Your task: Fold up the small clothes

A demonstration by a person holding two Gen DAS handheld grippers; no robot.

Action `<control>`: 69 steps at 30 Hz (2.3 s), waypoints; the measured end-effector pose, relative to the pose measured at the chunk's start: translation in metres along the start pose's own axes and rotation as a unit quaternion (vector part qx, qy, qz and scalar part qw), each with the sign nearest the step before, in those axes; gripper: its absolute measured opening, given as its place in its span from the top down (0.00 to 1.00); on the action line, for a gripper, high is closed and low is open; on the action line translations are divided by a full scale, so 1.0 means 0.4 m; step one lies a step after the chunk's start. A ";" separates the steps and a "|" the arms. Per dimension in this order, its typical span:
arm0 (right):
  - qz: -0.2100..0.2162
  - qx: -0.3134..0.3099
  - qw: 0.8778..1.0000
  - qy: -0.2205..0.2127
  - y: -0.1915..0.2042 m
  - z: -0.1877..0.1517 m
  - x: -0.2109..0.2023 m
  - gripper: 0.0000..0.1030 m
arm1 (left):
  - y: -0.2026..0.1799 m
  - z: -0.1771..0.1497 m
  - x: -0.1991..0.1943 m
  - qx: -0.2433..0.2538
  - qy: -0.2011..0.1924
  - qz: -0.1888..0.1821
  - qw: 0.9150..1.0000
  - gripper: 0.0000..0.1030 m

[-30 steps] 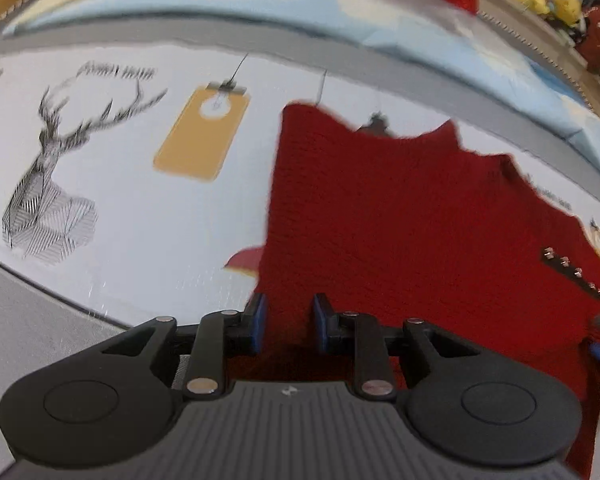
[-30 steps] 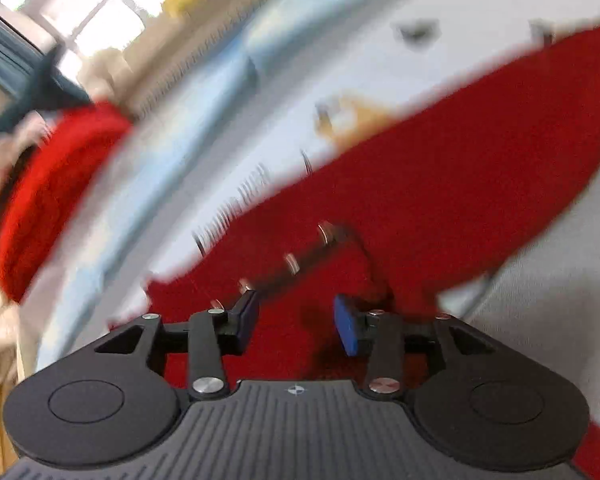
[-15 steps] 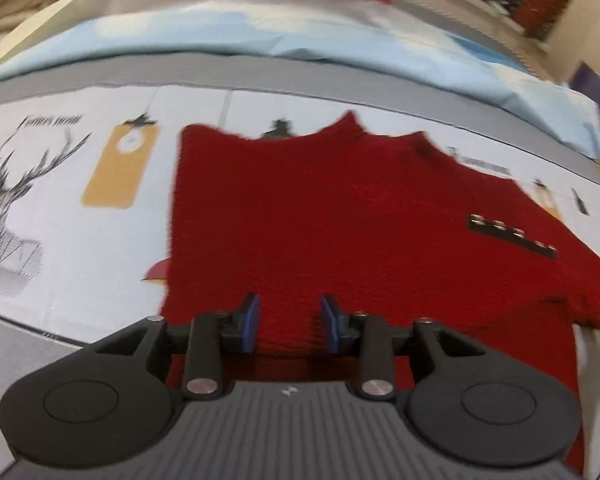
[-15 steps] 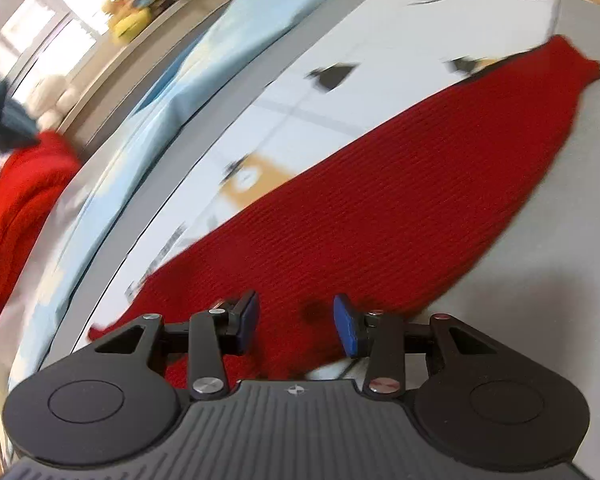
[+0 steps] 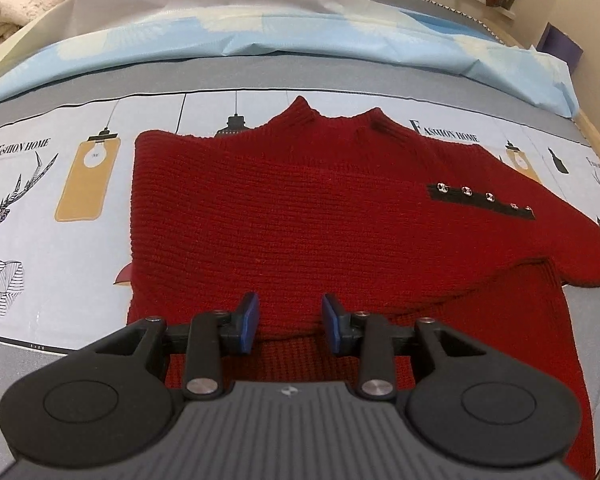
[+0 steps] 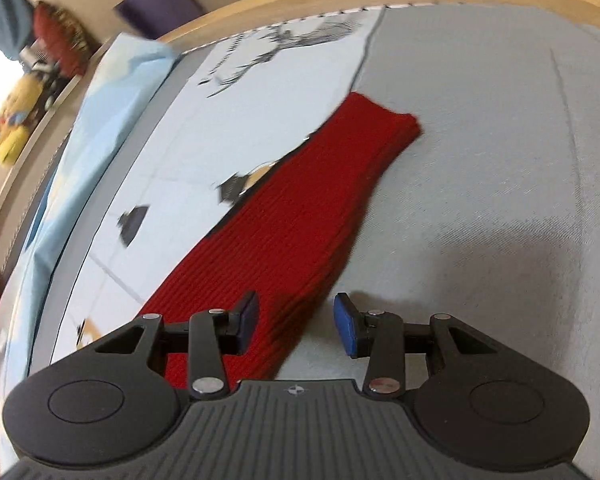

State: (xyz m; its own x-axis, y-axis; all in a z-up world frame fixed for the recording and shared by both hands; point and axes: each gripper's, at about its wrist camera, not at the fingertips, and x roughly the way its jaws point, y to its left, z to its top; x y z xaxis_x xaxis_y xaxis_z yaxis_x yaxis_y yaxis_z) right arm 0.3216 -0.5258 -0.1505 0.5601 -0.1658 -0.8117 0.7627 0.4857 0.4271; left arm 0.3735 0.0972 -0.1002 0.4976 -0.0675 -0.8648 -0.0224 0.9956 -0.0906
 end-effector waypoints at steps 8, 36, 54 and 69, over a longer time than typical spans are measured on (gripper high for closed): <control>-0.002 0.003 1.000 -0.002 0.018 -0.009 0.003 0.58 | 0.010 0.003 0.006 -0.002 0.001 0.005 1.000 0.63; 0.393 -0.502 0.760 0.126 0.618 -0.779 -0.319 0.81 | 0.204 0.054 -0.018 -0.142 -0.017 0.035 0.989 0.63; 0.173 -0.341 0.901 0.203 0.522 -0.633 -0.083 0.67 | 0.264 0.034 0.079 -0.300 0.014 -0.090 0.949 0.63; 0.205 -0.389 0.881 0.176 0.579 -0.642 -0.146 0.63 | 0.253 0.034 0.095 -0.334 -0.046 -0.086 0.937 0.92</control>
State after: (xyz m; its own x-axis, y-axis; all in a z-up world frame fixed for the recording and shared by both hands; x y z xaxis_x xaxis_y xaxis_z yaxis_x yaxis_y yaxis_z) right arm 0.3825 -0.1833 -0.1067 0.4982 0.3704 -0.7840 -0.0106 0.9067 0.4216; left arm 0.4019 0.1963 -0.1354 0.6155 -0.1879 -0.7654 -0.4579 0.7052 -0.5413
